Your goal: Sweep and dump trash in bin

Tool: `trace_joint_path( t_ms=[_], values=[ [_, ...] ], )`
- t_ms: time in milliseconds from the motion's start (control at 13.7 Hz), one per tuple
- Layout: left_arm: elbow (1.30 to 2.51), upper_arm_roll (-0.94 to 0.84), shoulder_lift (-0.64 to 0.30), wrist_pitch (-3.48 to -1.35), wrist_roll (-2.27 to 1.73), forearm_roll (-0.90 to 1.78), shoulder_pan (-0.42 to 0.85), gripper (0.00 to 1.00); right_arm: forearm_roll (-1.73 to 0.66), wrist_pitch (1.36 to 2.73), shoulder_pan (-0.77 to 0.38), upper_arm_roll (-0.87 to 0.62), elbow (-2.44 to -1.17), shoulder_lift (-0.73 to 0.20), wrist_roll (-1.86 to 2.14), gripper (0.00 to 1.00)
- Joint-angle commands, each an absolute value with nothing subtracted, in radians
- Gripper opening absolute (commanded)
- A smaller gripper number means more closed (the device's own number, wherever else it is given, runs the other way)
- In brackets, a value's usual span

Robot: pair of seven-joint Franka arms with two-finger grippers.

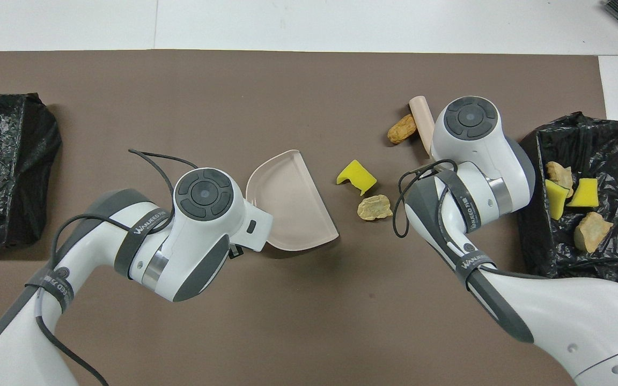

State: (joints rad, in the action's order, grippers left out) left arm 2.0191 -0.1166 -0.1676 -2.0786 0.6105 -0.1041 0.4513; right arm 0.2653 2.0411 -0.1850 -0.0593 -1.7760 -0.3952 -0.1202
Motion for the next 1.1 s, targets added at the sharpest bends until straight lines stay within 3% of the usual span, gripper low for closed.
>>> trace_joint_path(
  t_ms=[0,438,877,1023],
  values=[
    [2.023,-0.104,-0.161,-2.037,0.594,-0.143,0.476,0.00,0.178,2.034,-0.233,-0.067,-1.876,-0.330,-0.173,0.00],
    [2.029,-0.106,-0.160,-2.036,0.595,-0.143,0.471,0.00,-0.039,2.026,-0.342,-0.072,-1.914,-0.314,-0.170,0.00],
    [2.033,-0.107,-0.156,-2.043,0.595,-0.143,0.463,0.00,-0.440,2.026,-0.350,-0.129,-1.907,-0.311,-0.043,0.00],
    [2.033,-0.107,-0.158,-2.043,0.600,-0.143,0.460,0.00,-0.471,2.019,-0.350,-0.129,-1.907,-0.310,-0.026,0.00]
  ],
)
